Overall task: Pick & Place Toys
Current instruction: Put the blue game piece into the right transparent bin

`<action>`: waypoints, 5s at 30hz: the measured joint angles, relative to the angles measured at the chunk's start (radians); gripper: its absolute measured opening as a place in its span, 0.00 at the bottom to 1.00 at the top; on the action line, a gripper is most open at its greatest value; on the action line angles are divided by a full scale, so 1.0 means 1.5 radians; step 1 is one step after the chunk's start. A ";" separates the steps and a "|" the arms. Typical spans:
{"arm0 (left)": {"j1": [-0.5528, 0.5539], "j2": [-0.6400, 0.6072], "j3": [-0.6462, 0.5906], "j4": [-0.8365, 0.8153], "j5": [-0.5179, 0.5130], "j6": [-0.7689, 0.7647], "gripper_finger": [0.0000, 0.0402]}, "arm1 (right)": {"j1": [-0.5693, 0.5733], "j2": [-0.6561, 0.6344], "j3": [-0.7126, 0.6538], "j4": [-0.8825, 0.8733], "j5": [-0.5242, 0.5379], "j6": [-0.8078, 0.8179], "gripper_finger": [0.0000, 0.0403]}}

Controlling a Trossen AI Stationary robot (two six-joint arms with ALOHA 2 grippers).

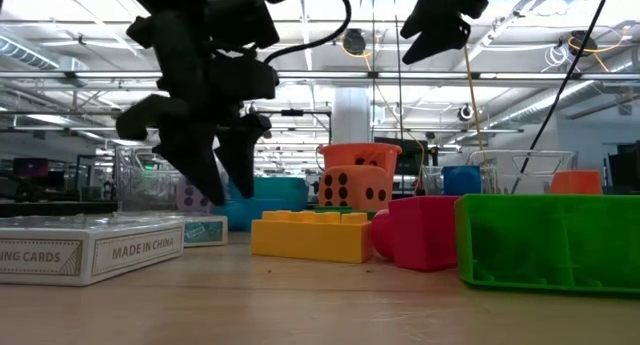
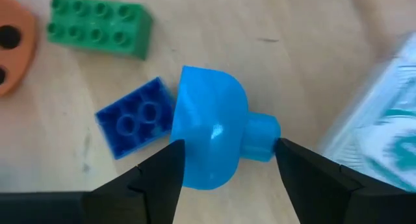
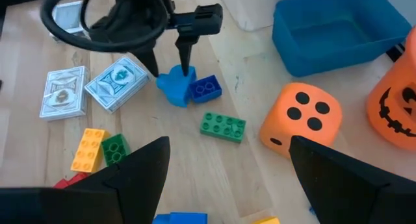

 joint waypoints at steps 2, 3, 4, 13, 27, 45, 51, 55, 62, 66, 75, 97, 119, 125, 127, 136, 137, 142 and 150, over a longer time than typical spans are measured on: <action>0.005 0.000 0.000 0.000 -0.021 0.002 0.62 | 0.000 0.000 0.000 0.000 0.000 0.003 0.77; 0.007 0.001 0.000 0.000 -0.028 0.008 0.62 | 0.000 0.000 0.000 0.000 0.000 0.003 0.77; 0.009 0.001 0.000 0.000 -0.032 0.015 0.62 | 0.000 0.000 0.000 0.000 0.000 0.003 0.77; 0.009 0.001 0.031 -0.005 -0.093 0.055 0.59 | 0.000 0.000 0.000 0.000 0.000 0.003 0.77; 0.065 0.000 0.050 -0.026 -0.024 0.087 0.53 | 0.000 0.000 0.000 0.000 0.000 0.003 0.77; 0.126 0.011 0.050 -0.043 0.115 0.041 0.49 | 0.000 0.000 0.000 0.000 0.000 0.001 0.77; 0.135 0.041 0.052 -0.035 0.141 -0.011 0.44 | 0.000 0.000 0.000 -0.001 0.000 0.006 0.77; 0.136 0.050 0.052 -0.024 0.172 -0.037 0.41 | 0.000 0.000 0.000 -0.002 -0.002 0.014 0.77; 0.135 0.054 0.050 -0.032 0.257 -0.085 0.36 | 0.000 0.000 0.000 -0.001 -0.003 0.016 0.77; 0.135 0.055 0.049 -0.048 0.289 -0.105 0.33 | 0.000 0.000 0.000 0.000 -0.003 0.016 0.77; 0.135 0.058 0.049 -0.081 0.340 -0.146 0.30 | 0.000 0.000 0.000 0.000 -0.003 0.016 0.77; 0.099 0.111 0.049 -0.088 0.466 -0.215 0.30 | 0.000 0.000 0.000 0.000 -0.003 0.011 0.77; 0.101 0.110 0.051 0.021 0.493 -0.274 0.09 | 0.000 0.000 0.000 0.000 -0.003 0.012 0.77; 0.101 0.110 0.050 0.057 0.489 -0.309 0.10 | 0.000 0.000 0.000 0.000 -0.003 0.011 0.77; 0.103 0.110 0.050 0.072 0.500 -0.318 0.10 | 0.000 0.000 0.000 0.000 -0.003 0.011 0.77; 0.117 0.098 0.060 0.163 0.555 -0.405 0.11 | 0.000 0.000 0.000 0.000 -0.004 0.010 0.77; 0.119 0.091 0.065 0.166 0.556 -0.410 0.11 | 0.000 0.000 0.000 0.001 -0.005 0.010 0.77; 0.131 0.052 0.116 0.176 0.561 -0.408 0.11 | 0.000 0.000 0.000 0.012 -0.010 0.020 0.77; 0.148 -0.008 0.208 0.172 0.482 -0.373 0.11 | -0.023 0.000 -0.002 0.096 -0.080 0.076 0.77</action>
